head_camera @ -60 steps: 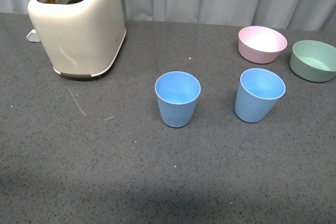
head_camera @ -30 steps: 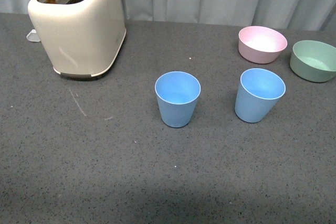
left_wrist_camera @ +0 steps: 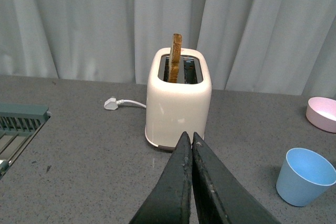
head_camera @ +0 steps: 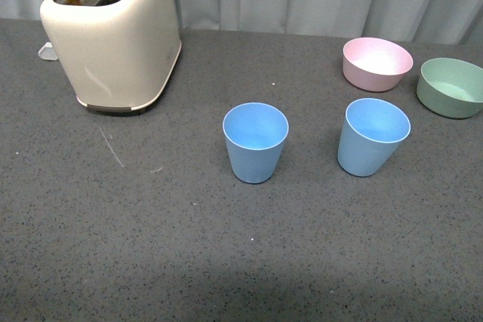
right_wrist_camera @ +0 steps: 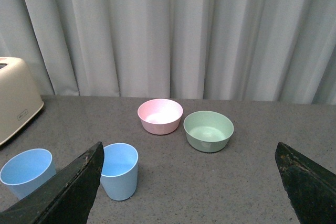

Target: Stack blue cups with both arms

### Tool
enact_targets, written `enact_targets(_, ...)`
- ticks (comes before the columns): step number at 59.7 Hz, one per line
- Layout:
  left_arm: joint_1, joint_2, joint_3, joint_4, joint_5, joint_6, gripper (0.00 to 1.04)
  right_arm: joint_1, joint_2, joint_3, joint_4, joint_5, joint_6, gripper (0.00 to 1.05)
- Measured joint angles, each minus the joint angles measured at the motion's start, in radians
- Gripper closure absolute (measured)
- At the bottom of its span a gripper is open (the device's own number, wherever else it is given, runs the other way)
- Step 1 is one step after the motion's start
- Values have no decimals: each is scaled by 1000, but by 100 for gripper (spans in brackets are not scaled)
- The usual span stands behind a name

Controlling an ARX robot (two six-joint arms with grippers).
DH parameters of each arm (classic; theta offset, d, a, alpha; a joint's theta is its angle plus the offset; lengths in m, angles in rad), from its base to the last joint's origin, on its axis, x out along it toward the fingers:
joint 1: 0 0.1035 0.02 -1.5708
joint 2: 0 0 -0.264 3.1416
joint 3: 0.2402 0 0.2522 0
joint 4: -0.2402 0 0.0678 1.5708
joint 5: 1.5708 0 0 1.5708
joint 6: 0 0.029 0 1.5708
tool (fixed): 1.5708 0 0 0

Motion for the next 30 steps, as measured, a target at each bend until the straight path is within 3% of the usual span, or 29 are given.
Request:
enact_targets(5,0,-18,0,-18,0,0,101,0,0,0,0,0,0,10)
enact_targets(12,0,-161,0,-185,1,0,101,0,0,0,0,0,0,10)
enact_targets(24,0,-187,0,-194,0,0,101,0,0,0,0,0,0,10)
enact_targets(30,0,-188,0,-194,1,0,78,0,0,0,0,0,0,10)
